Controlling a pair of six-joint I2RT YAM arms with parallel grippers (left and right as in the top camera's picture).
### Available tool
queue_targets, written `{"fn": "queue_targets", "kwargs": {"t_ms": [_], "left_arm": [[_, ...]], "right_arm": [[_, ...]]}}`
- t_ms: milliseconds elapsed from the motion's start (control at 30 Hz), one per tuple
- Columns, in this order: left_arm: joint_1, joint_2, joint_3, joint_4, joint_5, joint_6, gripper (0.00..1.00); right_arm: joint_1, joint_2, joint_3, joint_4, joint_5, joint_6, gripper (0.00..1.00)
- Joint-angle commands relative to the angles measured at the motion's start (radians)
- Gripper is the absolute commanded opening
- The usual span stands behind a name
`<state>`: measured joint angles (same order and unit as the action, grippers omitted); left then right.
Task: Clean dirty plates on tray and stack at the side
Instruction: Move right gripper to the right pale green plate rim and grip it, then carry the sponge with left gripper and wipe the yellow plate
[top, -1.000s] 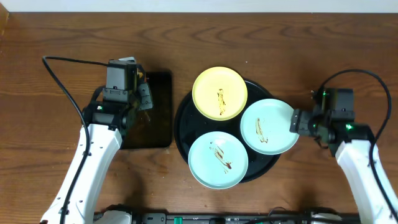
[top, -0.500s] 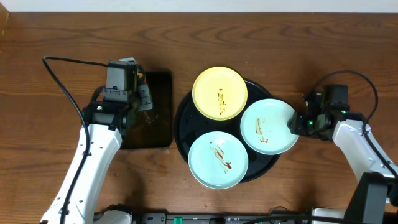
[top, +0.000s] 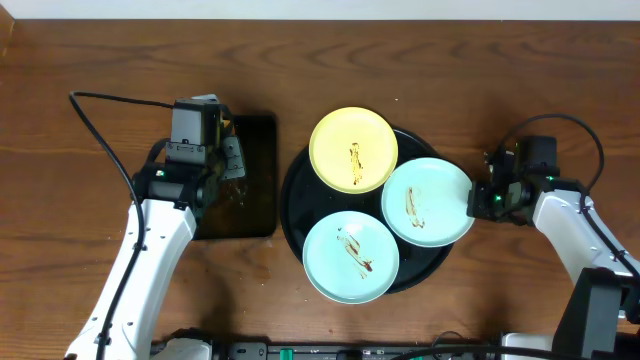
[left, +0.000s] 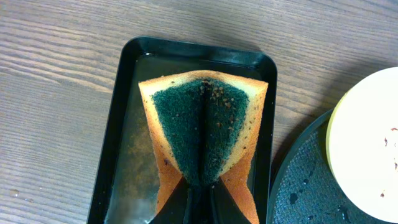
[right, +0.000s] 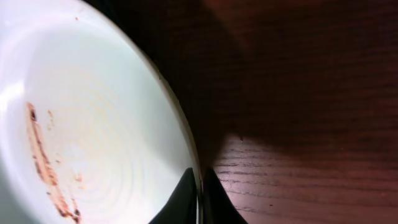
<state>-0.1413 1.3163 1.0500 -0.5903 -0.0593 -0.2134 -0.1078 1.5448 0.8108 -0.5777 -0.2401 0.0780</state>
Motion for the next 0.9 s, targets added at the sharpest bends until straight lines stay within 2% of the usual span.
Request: {"fn": "queue_targets", "kwargs": {"t_ms": [0, 500, 600, 700, 867], "left_arm": [[0.0, -0.01, 0.01, 0.0, -0.016, -0.01, 0.07], [0.0, -0.01, 0.01, -0.006, -0.016, -0.01, 0.07], [0.0, -0.01, 0.01, -0.014, 0.019, -0.01, 0.07], [0.0, 0.013, 0.01, -0.082, 0.073, -0.01, 0.07], [0.0, 0.096, 0.002, -0.15, 0.079, -0.01, 0.07]], "right_arm": [[-0.011, 0.006, 0.002, 0.0, 0.008, -0.005, 0.01], [-0.011, 0.006, 0.002, -0.017, 0.008, -0.005, 0.01], [-0.011, 0.006, 0.002, -0.016, 0.008, -0.005, 0.01], [-0.011, 0.006, 0.002, -0.016, 0.008, -0.005, 0.01], [-0.011, 0.006, 0.002, -0.016, 0.007, -0.005, 0.01]]}}
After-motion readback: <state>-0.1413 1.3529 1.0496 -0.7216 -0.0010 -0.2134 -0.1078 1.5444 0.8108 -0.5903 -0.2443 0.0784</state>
